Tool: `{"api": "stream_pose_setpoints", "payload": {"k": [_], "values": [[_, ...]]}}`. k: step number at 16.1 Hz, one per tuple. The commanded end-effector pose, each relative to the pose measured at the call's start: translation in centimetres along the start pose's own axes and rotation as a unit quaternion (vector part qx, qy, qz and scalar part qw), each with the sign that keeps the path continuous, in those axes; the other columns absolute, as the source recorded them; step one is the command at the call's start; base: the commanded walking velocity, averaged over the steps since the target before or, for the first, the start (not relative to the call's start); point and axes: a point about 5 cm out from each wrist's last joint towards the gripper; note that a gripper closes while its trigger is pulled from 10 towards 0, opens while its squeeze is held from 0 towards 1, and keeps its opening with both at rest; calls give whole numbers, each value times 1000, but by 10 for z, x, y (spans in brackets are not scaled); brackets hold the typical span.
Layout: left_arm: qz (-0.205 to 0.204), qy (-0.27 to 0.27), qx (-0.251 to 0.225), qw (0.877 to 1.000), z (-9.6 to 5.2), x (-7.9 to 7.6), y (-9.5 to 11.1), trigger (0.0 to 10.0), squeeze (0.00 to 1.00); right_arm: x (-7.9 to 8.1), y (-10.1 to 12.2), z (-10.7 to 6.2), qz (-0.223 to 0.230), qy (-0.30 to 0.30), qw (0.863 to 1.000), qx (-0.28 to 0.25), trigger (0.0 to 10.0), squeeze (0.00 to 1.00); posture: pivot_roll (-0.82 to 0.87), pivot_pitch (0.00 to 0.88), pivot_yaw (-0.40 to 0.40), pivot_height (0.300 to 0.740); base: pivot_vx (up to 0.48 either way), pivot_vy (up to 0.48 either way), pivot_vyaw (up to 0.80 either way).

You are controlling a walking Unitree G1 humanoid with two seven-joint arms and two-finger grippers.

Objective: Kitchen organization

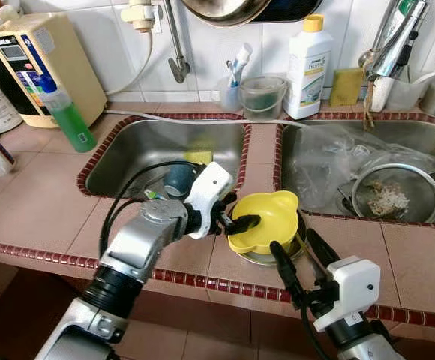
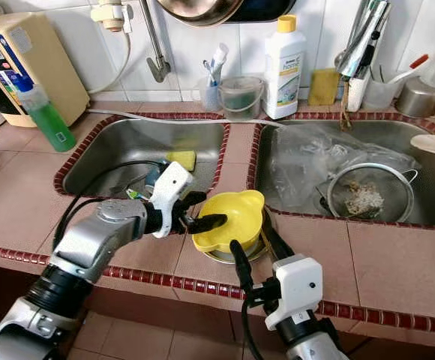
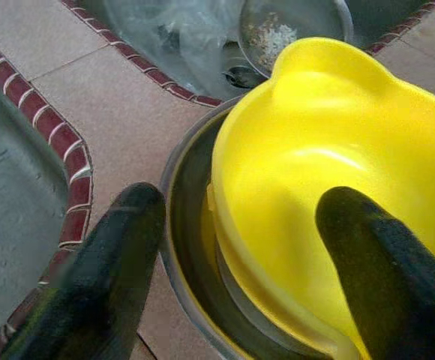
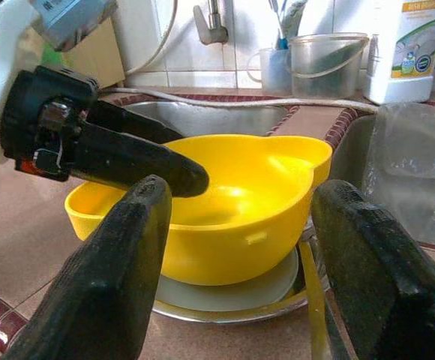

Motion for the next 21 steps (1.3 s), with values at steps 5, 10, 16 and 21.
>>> {"api": "stream_pose_setpoints", "payload": {"k": [5, 10, 16, 21], "values": [[-9, -19, 9, 1000, -6, -2, -1, 0, 0, 4, -2, 1, 3, 0, 1000, 3, 10000, 0, -233, 61, 172, 740, 0, 0, 0], [-9, -24, 13, 1000, -7, -2, 0, 0, 0, 5, -2, 2, 4, -5, 1000, -1, 10000, 0, -232, 65, 181, 740, 0, 0, 0], [-7, -24, 13, 1000, -6, -2, 2, 0, 0, 6, -2, 2, 4, -11, 1000, -3, 10000, 0, -231, 73, 190, 740, 0, 0, 0], [-9, -22, 10, 1000, -6, -1, 3, 0, 0, 7, -3, 3, 5, -12, 1000, -4, 10000, 0, -232, 68, 191, 740, 0, 0, 0]]}}
Point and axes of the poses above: a point about 5 cm out from each wrist's last joint towards the gripper, its own z axis pointing out of the wrist towards the gripper, its own y axis along the axis of the wrist's last joint, x = y × z, and after that the axes turned 8 degrees about z, right-handed
